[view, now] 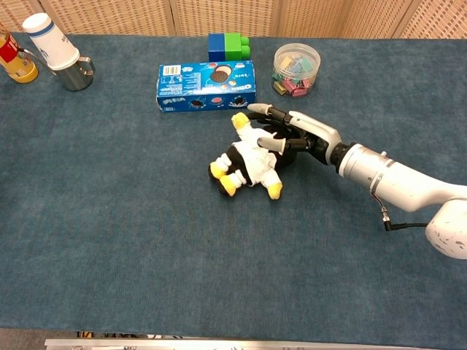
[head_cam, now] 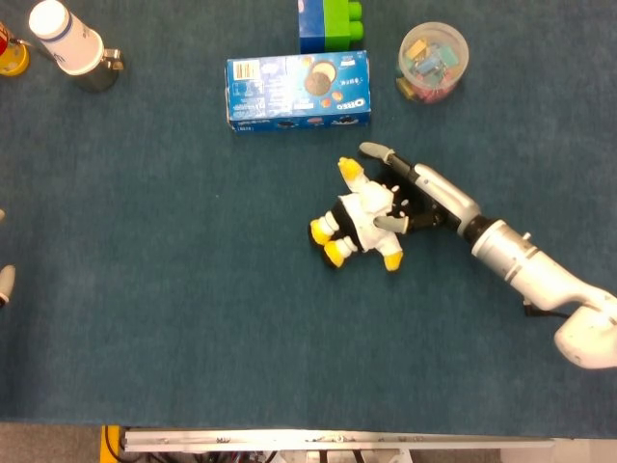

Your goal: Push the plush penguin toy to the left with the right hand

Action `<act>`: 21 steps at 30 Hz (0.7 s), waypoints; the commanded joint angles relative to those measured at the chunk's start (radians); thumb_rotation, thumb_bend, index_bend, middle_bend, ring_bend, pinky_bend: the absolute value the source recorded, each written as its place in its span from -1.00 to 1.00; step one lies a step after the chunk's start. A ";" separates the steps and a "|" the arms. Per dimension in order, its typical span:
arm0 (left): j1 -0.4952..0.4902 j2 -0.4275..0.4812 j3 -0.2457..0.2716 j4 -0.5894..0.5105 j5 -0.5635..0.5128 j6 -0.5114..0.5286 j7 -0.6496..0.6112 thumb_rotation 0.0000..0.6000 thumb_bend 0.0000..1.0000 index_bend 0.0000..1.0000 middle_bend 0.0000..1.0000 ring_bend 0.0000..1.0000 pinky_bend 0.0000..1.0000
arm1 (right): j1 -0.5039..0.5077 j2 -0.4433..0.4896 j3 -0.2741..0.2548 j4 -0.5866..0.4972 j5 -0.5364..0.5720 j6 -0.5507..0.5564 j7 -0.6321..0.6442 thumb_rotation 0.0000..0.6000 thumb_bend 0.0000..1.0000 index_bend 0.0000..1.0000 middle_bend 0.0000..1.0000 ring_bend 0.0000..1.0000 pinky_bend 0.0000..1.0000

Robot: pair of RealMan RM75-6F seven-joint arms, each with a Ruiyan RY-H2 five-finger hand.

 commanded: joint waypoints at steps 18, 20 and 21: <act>-0.007 -0.005 -0.006 0.003 -0.012 -0.015 -0.004 1.00 -0.32 -0.49 -0.46 -0.57 -0.72 | 0.032 -0.009 0.022 0.024 0.029 -0.045 -0.004 0.04 -1.00 -0.96 -0.85 -1.00 -1.00; -0.005 -0.003 -0.005 0.001 -0.011 -0.014 -0.008 1.00 -0.32 -0.49 -0.46 -0.57 -0.72 | 0.034 -0.016 0.017 0.032 0.024 -0.045 0.003 0.04 -1.00 -0.96 -0.85 -1.00 -1.00; -0.004 -0.002 -0.004 0.000 -0.011 -0.013 -0.010 1.00 -0.32 -0.49 -0.46 -0.57 -0.72 | 0.033 -0.018 0.012 0.035 0.020 -0.042 0.004 0.04 -1.00 -0.96 -0.85 -1.00 -1.00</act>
